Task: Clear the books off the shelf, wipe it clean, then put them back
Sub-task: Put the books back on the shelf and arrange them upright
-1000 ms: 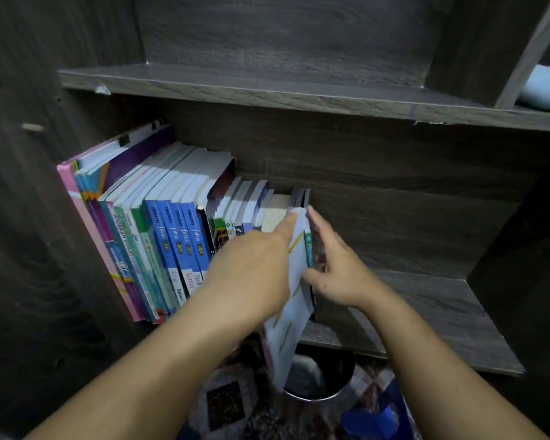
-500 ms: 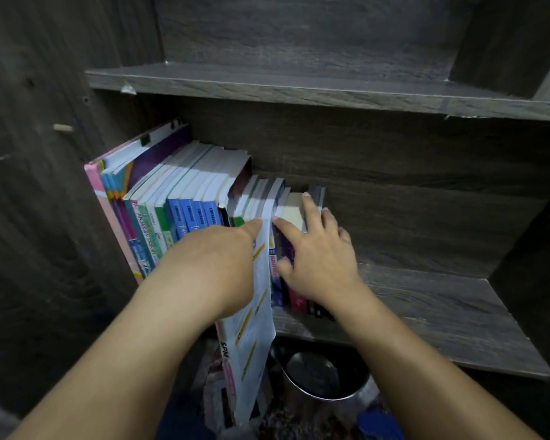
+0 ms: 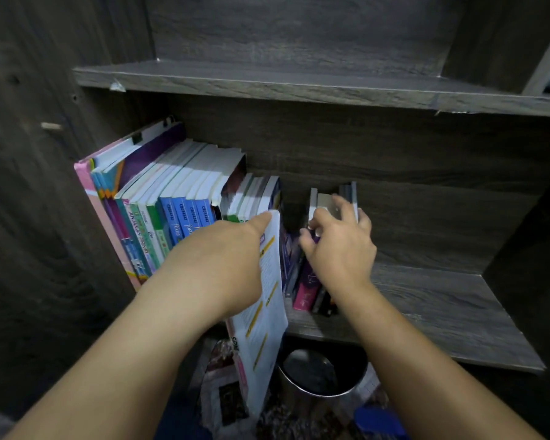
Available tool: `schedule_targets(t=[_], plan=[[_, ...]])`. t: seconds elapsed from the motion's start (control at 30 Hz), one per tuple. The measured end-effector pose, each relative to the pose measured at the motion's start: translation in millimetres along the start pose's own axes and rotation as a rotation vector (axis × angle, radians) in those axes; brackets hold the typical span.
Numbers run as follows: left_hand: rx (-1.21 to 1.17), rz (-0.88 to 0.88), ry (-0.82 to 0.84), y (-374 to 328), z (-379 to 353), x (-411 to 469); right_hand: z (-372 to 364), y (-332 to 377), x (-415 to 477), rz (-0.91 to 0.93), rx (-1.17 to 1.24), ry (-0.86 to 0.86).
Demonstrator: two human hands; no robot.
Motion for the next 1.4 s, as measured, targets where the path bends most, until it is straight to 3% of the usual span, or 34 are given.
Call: schedule_targets(t=[0.3, 0.43, 0.6, 0.77, 0.9, 1.1, 1.3, 1.4], plan=[[0.141, 0.088, -0.325, -7, 27, 16, 2, -10, 6, 0.017, 0.037, 0.011], [0.078, 0.172, -0.458, -3, 7, 37, 2, -11, 7, 0.011, 0.041, 0.030], [0.056, 0.055, -0.444, -11, -36, 62, 1, -12, 8, 0.023, 0.050, 0.048], [0.365, 0.018, -0.401, -6, -29, 55, 2, -8, 5, 0.124, 0.075, 0.090], [0.374, -0.032, -0.535, 6, -30, 58, 7, -13, 0, 0.081, 0.355, 0.210], [0.288, 0.048, -0.547, 1, -35, 61, 7, -43, 10, -0.098, 0.635, 0.289], [0.137, -0.196, -0.614, -43, -36, 53, 6, -66, 20, -0.172, 0.538, 0.330], [0.122, -0.215, -0.638, -57, -37, 56, 2, -72, 22, -0.159, 0.447, 0.360]])
Point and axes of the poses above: each hand's wrist, its own x-axis towards the middle knuckle, its own z-axis out of the back of the hand, y = z × x, the point moved 9 cm from there along x, towards the middle knuckle, and after that the axes turned 12 degrees about -z, right-handed, at the moved point
